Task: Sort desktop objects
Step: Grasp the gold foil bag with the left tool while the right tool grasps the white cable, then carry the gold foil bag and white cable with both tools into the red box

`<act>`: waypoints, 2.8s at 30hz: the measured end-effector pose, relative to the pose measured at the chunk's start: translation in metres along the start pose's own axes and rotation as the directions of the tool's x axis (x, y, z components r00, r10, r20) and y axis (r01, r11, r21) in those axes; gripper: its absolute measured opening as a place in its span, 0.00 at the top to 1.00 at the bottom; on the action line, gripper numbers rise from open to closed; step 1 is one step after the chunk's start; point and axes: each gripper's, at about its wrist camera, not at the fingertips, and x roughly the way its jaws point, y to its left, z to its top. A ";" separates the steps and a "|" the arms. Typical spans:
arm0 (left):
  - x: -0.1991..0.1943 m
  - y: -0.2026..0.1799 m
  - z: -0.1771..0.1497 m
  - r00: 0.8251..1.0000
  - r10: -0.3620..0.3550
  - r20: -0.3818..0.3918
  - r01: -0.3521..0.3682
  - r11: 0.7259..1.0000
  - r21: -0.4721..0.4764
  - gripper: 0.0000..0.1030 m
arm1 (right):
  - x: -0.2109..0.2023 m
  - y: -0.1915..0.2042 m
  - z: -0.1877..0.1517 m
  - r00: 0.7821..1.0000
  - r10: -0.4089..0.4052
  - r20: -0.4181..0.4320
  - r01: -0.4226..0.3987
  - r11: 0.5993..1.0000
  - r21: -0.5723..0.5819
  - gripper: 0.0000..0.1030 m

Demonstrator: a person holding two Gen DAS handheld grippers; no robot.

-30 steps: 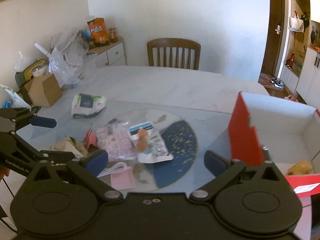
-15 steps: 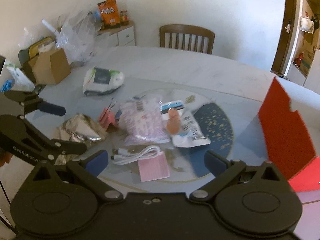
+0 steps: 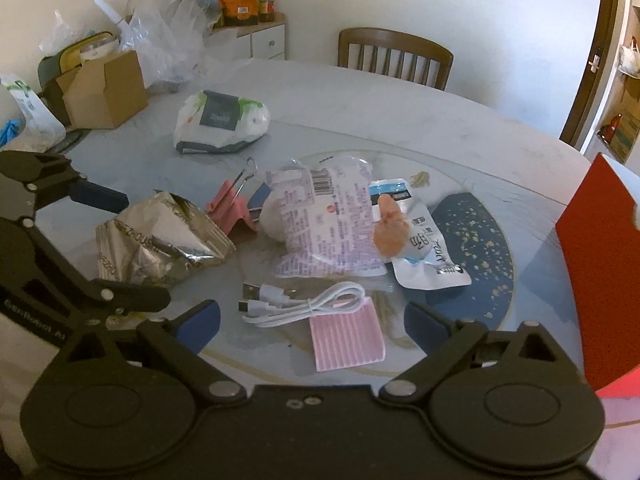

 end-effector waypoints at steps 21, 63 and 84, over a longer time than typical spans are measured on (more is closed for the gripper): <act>-0.001 -0.006 -0.001 1.000 -0.001 0.030 0.000 0.999 0.041 0.25 | 0.022 0.005 0.006 0.999 -0.012 -0.051 0.011 0.999 -0.034 0.20; -0.066 -0.019 0.038 0.990 -0.096 0.098 0.103 0.993 -0.063 0.48 | -0.083 -0.042 0.011 0.998 -0.016 0.057 0.005 0.983 0.184 0.29; -0.066 -0.118 0.136 0.976 -0.129 0.178 0.145 0.986 -0.077 0.48 | -0.154 -0.196 0.024 0.986 -0.065 0.152 0.041 0.987 0.157 0.29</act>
